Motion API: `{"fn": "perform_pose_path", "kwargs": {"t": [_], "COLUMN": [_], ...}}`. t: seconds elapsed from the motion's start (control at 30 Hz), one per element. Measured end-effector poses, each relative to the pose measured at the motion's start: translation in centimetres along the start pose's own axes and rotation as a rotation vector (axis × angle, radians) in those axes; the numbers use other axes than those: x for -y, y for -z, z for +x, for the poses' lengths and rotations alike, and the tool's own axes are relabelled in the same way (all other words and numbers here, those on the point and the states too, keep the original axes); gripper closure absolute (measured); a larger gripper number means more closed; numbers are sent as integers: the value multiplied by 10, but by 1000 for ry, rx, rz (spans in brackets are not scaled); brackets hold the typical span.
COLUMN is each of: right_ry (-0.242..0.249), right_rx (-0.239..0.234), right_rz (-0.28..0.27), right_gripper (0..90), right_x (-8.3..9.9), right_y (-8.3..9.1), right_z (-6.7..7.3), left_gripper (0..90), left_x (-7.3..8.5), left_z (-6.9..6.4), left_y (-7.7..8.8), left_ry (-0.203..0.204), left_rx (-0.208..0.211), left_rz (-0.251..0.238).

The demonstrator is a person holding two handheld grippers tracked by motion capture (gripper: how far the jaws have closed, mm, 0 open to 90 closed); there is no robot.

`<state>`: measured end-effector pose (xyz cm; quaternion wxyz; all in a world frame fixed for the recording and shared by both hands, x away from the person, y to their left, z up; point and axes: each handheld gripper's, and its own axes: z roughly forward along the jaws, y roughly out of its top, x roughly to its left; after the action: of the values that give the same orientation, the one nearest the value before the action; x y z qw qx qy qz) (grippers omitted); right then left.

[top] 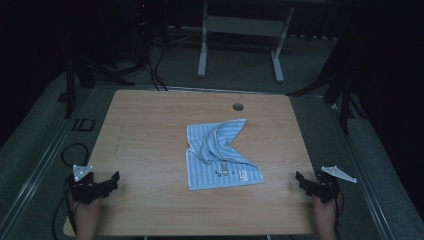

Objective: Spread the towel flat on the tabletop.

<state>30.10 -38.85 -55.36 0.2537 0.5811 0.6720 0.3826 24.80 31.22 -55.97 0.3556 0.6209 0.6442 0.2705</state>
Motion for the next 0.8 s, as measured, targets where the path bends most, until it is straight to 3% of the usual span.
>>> {"fn": "perform_pose_path", "kwargs": {"t": [0.03, 0.07, 0.1, 0.13, 0.2, 0.27, 0.4, 0.43, 0.47, 0.5, 0.57, 0.63, 0.67, 0.73, 0.77, 0.8], "right_ry": [30, 51, 51, 76, 79, 93, 118, 119, 126, 133, 147, 186, 191, 197, 205, 219], "right_rx": [-7, -24, -24, -62, -89, -121, -149, -143, -151, -165, -170, -184, -201, -237, -243, -248], "right_rz": [3, 8, 8, 23, 52, 77, 176, 202, 232, 256, 280, 337, 343, 351, 357, 368], "right_gripper": [131, 131, 131, 132, 137, 143, 144, 144, 144, 143, 143, 134, 134, 131, 130, 129], "right_x": [0, 0, 0, 0, -1, -5, -15, -17, -18, -20, -21, -25, -27, -30, -32, -34], "right_y": [0, 0, 0, 1, 4, 8, 12, 11, 10, 8, 6, 0, -2, -6, -8, -11], "right_z": [2, 5, 5, 6, 5, 3, 0, 1, 1, 3, 4, 12, 15, 22, 27, 32], "left_gripper": [2, 2, 2, 2, 2, 2, 2, 2, 2, 2, 2, 2, 2, 6, 18, 18], "left_x": [0, 1, 1, 1, 0, -1, -2, -2, -3, -3, -5, -11, -11, -17, -17, -19], "left_z": [0, -2, -2, -4, -5, -2, -1, -1, -4, -4, -5, -7, -7, -15, -15, -23], "left_y": [0, -1, -1, 0, 0, 3, 6, 6, 8, 8, 9, 7, 7, 2, 2, -3], "left_ry": [0, -31, -31, -51, -59, -97, -194, -194, -244, -244, -269, -237, -237, -251, -251, -291], "left_rx": [0, 18, 18, 27, 28, 76, 92, 92, 88, 88, 100, 142, 142, 135, 135, 108], "left_rz": [0, 17, 17, 35, 59, 115, 225, 225, 287, 287, 333, 398, 398, 474, 474, 514]}}
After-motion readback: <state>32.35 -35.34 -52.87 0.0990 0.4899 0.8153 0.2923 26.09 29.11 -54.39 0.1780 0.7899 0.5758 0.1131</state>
